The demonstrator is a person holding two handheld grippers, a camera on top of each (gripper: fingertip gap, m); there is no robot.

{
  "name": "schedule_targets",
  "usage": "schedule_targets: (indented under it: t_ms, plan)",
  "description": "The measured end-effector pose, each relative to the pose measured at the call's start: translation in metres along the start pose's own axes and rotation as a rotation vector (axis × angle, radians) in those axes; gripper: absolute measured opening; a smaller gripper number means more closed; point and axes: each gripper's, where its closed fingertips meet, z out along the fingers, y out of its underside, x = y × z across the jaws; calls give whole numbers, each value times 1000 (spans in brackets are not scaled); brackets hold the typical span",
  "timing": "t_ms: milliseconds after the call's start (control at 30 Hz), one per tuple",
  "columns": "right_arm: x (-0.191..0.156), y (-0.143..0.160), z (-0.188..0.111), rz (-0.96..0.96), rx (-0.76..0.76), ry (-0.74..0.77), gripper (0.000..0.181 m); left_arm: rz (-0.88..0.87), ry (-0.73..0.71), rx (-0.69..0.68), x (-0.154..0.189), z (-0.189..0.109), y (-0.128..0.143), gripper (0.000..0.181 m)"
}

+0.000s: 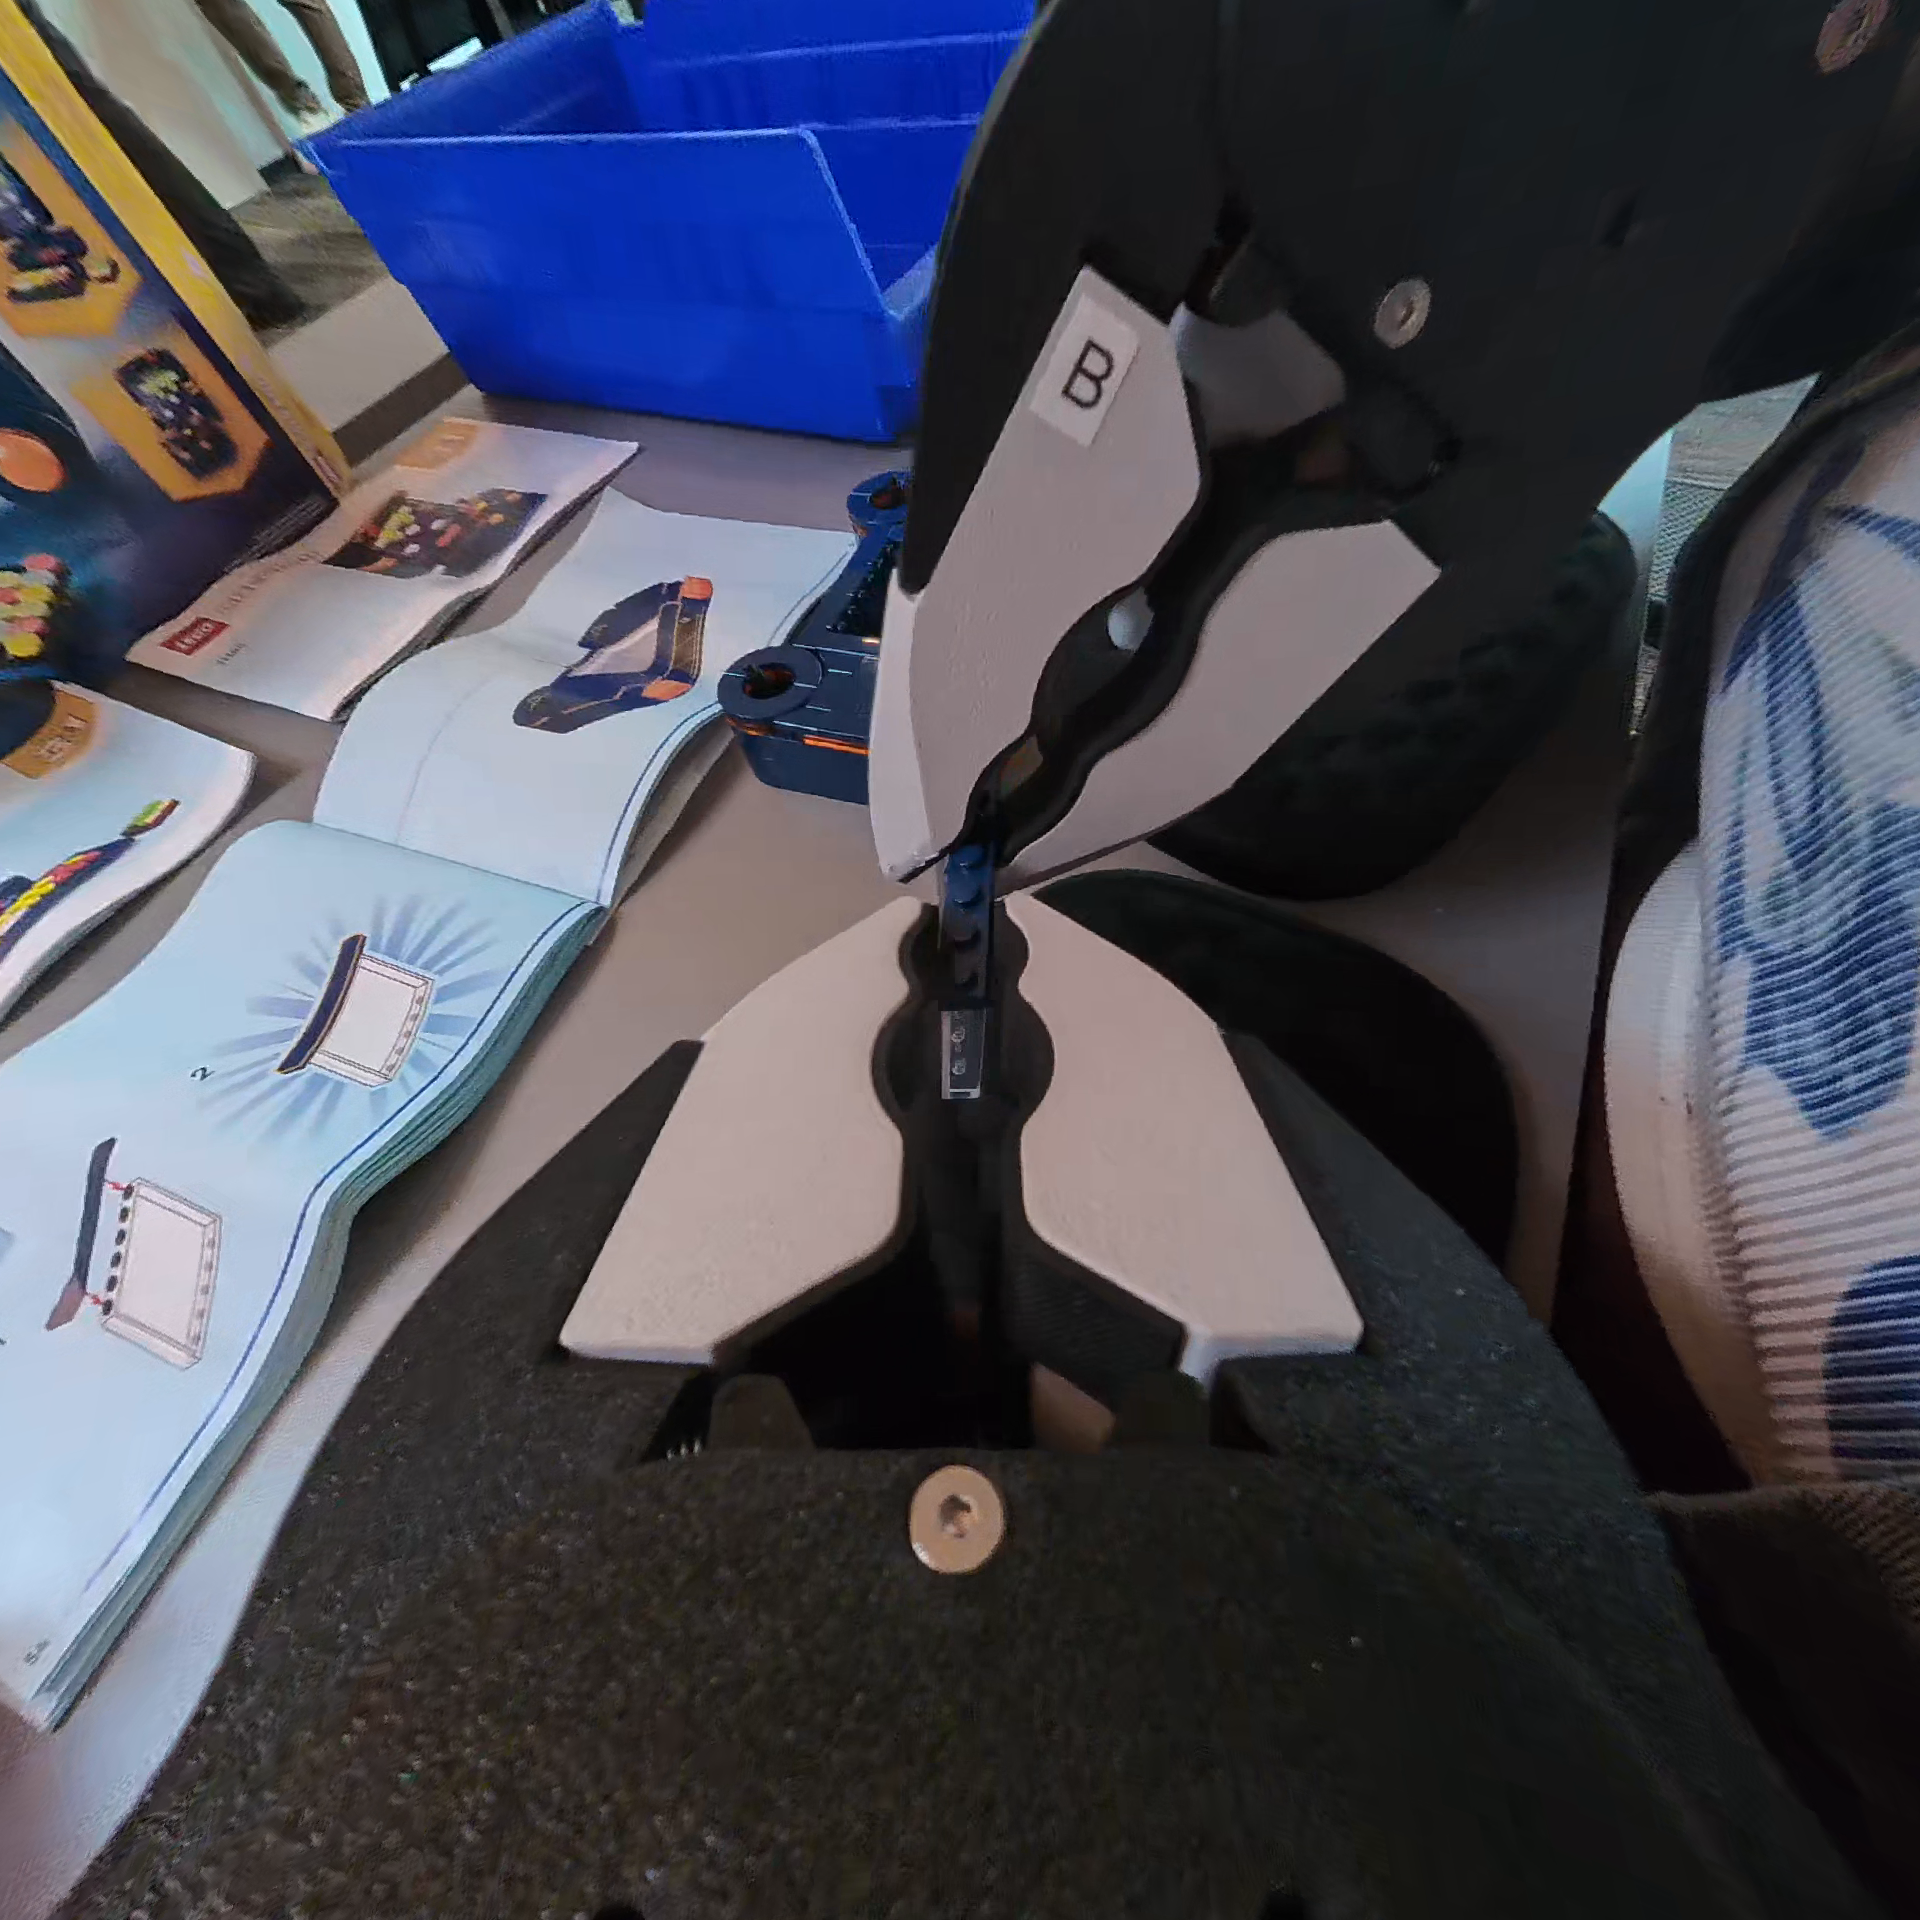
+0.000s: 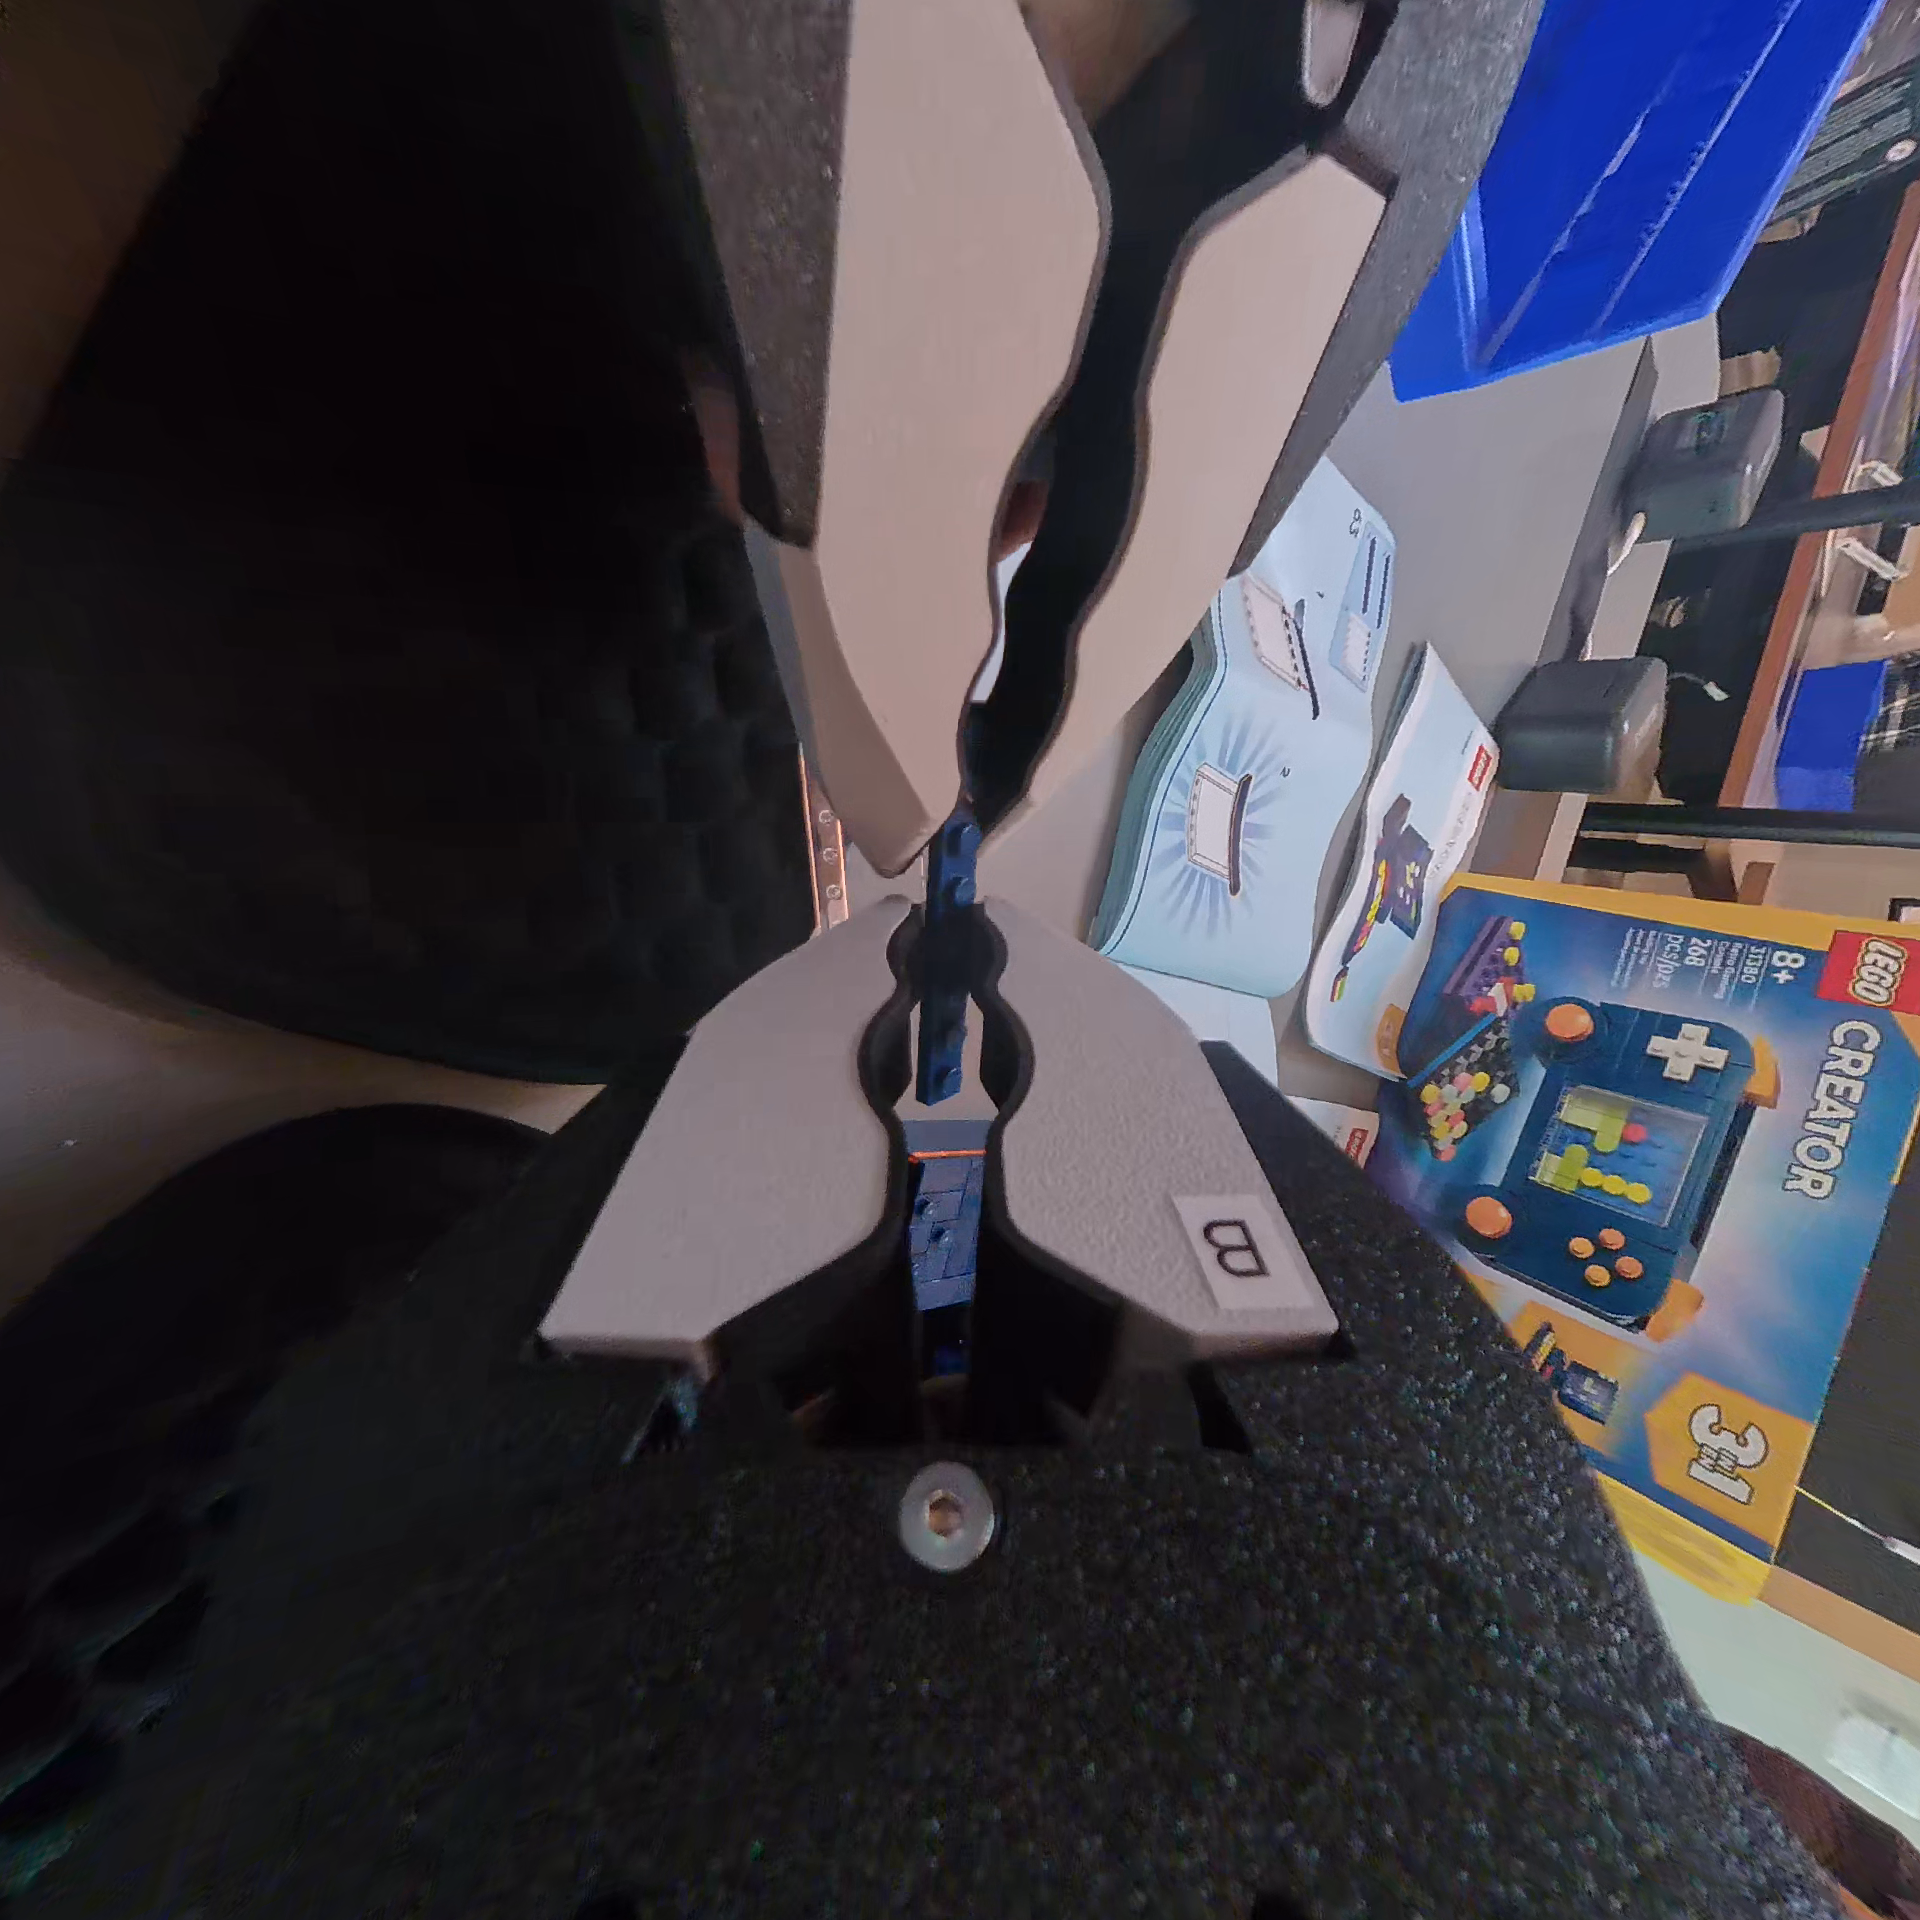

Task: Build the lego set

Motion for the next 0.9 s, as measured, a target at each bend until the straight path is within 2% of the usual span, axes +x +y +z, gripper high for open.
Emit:
schedule_targets:
  t_ms: [167, 233, 333, 533, 600, 733, 900]
  plan:
    - [0, -3, 1, 18, 24, -19, 8, 13, 3, -9, -1, -2, 2, 8]
    - [-2, -4, 0, 73, 60, -70, 10, 18, 7, -14, 0, -3, 2, 8]
    - [-2, 0, -6, 202, 135, -191, 27, 42, -5, -20, 0, -5, 3, 8]
    - [2, -10, -26, 519, 556, -433, 21, 117, -27, -13, 2, -9, 4, 8]
    - [1, -14, -27, 578, 627, -476, 20, 146, -30, -8, 4, -9, 4, 8]
    - [-7, -13, -17, 572, 621, -505, 20, 190, -42, 8, 6, -9, 5, 8]
    - [-11, -17, -15, 590, 643, -572, 11, 208, -53, 29, 7, -10, 6, 8]
